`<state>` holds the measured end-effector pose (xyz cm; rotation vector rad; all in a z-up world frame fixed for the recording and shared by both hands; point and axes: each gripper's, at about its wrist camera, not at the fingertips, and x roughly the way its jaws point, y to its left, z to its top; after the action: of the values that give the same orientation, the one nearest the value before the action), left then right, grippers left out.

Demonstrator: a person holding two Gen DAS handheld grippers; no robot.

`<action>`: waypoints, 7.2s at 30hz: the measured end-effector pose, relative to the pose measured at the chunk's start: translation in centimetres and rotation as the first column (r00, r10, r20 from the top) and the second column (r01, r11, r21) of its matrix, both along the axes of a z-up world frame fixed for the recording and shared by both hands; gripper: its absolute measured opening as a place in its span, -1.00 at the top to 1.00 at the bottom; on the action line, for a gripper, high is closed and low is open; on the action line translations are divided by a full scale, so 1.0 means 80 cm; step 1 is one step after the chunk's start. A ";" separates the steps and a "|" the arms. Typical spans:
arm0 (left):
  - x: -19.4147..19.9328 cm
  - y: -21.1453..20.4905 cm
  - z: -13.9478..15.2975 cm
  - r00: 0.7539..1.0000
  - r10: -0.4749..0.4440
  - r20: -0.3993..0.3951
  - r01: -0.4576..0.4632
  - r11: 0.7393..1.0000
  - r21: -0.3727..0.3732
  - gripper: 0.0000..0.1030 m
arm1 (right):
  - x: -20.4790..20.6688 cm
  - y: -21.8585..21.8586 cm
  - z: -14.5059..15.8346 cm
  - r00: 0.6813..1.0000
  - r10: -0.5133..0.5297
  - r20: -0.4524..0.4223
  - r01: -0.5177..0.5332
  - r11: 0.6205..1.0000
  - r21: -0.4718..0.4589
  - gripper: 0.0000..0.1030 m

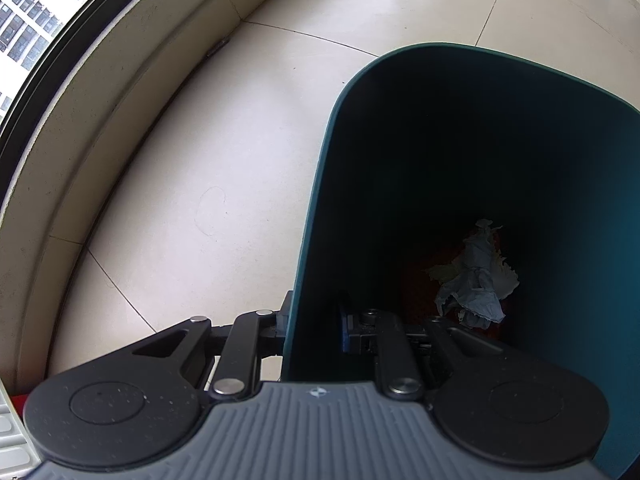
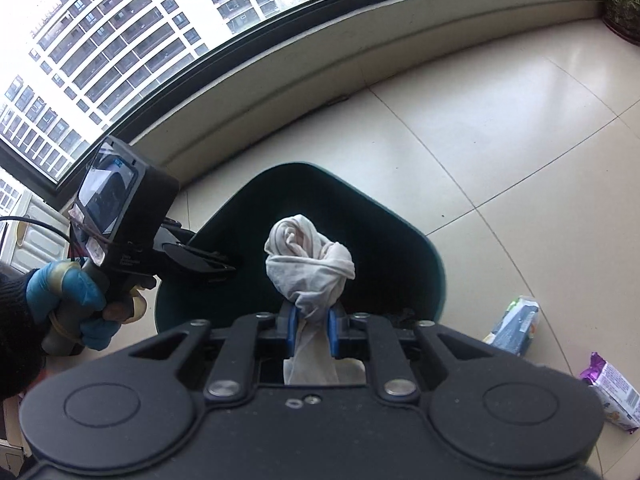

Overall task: Collect trash
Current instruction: 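Carry the white tissue over the bin and open the right gripper, then lower the right gripper to the red snack packet and close it, then carry the red snack packet over the bin and open the right gripper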

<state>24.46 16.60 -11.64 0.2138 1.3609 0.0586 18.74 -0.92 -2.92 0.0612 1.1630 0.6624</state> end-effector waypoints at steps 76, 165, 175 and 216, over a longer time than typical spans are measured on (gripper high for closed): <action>0.000 -0.002 0.001 1.000 0.008 0.007 -0.008 1.000 0.012 0.64 | 0.031 -0.248 -0.097 0.965 -0.262 0.032 0.263 0.948 -0.180 -0.46; -0.010 0.000 0.001 0.999 0.041 -0.007 -0.040 0.998 0.041 0.62 | 0.023 -0.005 0.008 0.981 0.174 0.085 -0.168 0.983 -0.070 0.25; -0.009 0.001 0.002 0.999 0.040 -0.006 -0.040 0.999 0.035 0.62 | 0.050 0.059 -0.085 0.983 0.180 -0.047 -0.186 0.968 -0.168 0.25; -0.011 0.009 0.000 0.999 0.036 -0.007 -0.036 0.999 0.021 0.62 | 0.027 0.067 -0.064 0.979 0.200 -0.023 -0.201 0.964 -0.176 -0.18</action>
<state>23.55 17.28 -11.64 0.2075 1.3719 0.1027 20.93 4.46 -8.03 -0.2096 1.2387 0.7340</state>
